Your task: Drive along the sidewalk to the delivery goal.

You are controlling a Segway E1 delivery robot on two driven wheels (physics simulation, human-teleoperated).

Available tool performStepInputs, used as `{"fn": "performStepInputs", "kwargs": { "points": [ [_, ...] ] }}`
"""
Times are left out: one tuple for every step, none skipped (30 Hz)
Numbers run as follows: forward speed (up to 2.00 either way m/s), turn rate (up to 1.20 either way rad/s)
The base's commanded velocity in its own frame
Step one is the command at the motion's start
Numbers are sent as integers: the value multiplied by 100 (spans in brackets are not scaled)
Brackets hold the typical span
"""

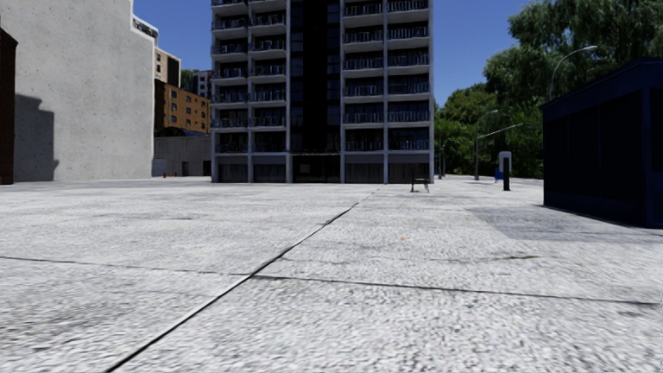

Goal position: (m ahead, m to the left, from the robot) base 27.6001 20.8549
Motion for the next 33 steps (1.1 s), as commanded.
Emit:
{"fn": "performStepInputs", "kwargs": {
  "points": [
    [200, 0],
    [200, 0],
    [200, 0],
    [200, 9],
    [200, 14],
    [200, 21],
    [200, 21],
    [200, 23],
    [200, 24],
    [200, 24],
    [200, 28],
    [200, 28],
    [200, 30],
    [200, 31],
    [200, 31],
    [200, 31],
    [200, 32],
    [200, 32],
    [200, 32],
    [200, 32],
    [200, 32],
    [200, 32],
    [200, 32],
    [200, 32],
    [200, 32],
    [200, 32],
    [200, 32],
    [200, 32],
    [200, 32],
    [200, 32],
    [200, 32],
    [200, 32],
    [200, 32]
  ]
}}
